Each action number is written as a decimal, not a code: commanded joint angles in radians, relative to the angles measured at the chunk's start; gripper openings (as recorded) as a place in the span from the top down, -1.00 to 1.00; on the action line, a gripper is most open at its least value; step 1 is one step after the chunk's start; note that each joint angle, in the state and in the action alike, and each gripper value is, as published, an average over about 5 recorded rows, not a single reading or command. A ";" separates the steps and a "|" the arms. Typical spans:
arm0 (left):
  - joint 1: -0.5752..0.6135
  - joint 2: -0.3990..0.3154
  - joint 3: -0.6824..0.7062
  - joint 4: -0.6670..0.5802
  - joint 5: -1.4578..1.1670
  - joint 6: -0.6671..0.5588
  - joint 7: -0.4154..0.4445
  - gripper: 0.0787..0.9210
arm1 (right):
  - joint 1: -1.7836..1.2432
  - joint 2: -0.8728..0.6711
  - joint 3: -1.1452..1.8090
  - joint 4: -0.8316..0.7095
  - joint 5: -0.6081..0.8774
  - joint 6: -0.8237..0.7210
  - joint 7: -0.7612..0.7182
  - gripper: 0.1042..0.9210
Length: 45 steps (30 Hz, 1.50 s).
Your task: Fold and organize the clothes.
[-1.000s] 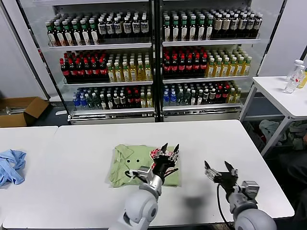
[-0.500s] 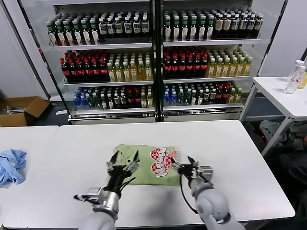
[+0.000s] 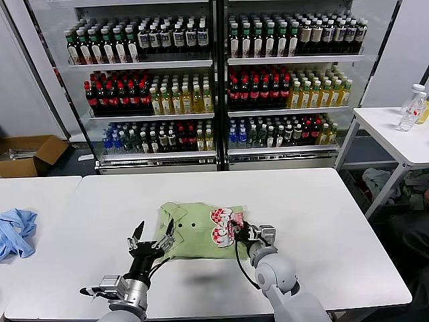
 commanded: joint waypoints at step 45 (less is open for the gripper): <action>0.176 -0.030 -0.006 -0.180 0.084 -0.017 0.055 -0.77 | -0.564 -0.191 0.367 0.529 -0.289 0.392 -0.079 -0.76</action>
